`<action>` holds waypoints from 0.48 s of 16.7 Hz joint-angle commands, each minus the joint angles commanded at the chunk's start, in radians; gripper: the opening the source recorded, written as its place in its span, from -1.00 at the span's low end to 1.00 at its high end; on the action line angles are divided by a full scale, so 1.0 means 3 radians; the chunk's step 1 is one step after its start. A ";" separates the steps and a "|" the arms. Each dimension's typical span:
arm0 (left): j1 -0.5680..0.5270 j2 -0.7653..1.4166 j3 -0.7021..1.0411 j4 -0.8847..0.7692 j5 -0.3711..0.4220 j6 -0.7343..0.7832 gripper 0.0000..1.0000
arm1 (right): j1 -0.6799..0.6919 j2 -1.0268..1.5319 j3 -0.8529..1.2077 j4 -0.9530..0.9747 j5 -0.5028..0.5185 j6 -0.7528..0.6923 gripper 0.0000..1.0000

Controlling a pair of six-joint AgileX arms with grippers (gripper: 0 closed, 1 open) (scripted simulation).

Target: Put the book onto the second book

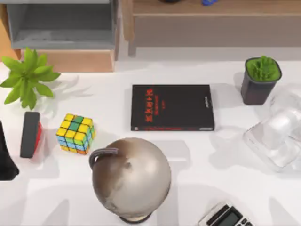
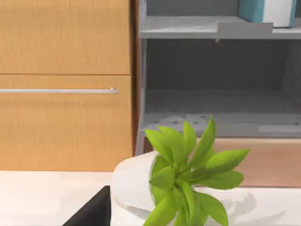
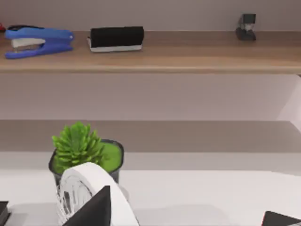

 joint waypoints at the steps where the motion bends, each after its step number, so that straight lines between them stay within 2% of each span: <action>1: 0.0000 0.0000 0.0000 0.0000 0.0000 0.0000 1.00 | 0.0000 0.0000 0.0000 0.0000 0.0000 0.0000 1.00; 5: -0.0057 0.0201 0.0167 0.0093 -0.0043 -0.0005 1.00 | 0.0000 0.0000 0.0000 0.0000 0.0000 0.0000 1.00; 8: -0.0166 0.0718 0.0576 0.0283 -0.0134 -0.0012 1.00 | 0.0000 0.0000 0.0000 0.0000 0.0000 0.0000 1.00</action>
